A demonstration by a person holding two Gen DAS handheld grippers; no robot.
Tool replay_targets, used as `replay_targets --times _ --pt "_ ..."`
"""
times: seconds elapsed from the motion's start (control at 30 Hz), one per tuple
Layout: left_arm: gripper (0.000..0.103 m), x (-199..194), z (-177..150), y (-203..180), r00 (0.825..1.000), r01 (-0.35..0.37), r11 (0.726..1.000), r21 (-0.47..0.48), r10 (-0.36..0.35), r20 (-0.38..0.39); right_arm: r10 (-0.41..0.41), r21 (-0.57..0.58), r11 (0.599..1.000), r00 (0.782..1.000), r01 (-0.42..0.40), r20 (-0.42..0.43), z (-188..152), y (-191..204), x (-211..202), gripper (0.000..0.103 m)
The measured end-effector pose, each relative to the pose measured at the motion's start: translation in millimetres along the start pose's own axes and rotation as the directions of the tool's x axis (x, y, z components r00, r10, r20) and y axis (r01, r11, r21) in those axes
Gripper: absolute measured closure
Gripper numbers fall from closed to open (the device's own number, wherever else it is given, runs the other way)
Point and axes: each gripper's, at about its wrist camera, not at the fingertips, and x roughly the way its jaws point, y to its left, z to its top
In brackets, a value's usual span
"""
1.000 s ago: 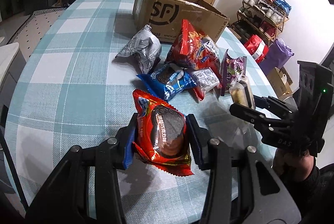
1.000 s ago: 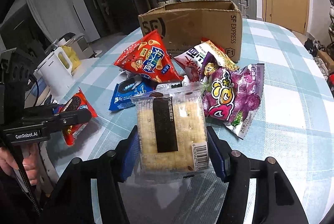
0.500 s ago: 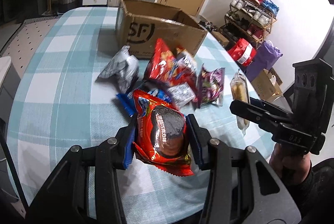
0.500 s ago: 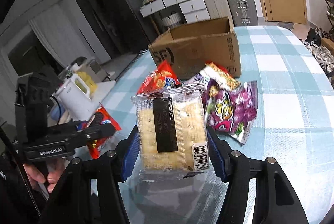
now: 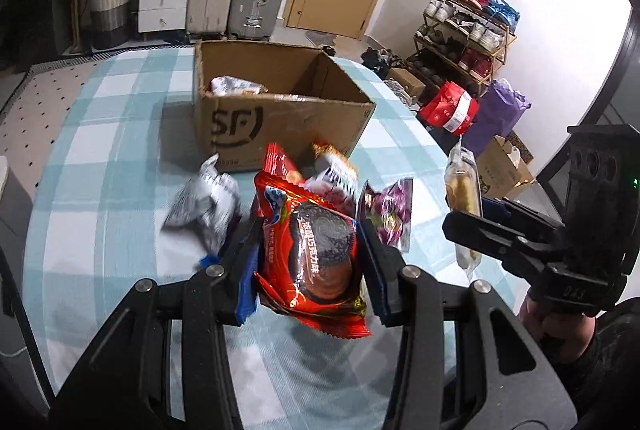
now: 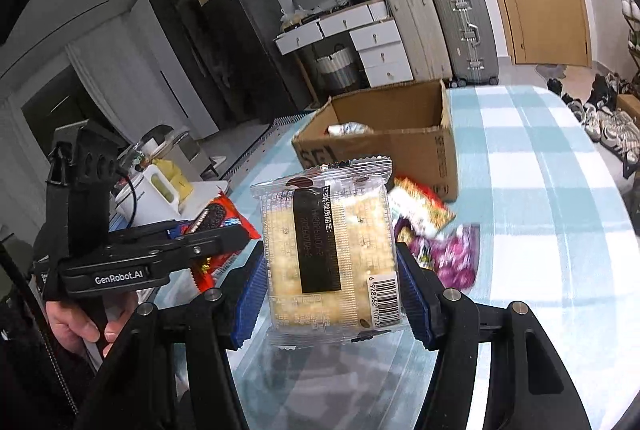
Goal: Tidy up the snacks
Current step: 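Carry the cookie pack and cracker pack over the cardboard box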
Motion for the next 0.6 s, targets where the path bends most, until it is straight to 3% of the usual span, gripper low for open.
replay_targets --times 0.6 --pt "0.062 47.6 104.0 15.2 1.0 0.012 1.0 0.022 -0.012 0.012 0.013 -0.088 0.996 0.999 -0.01 0.038 90.4 -6.1 34.6 0.041"
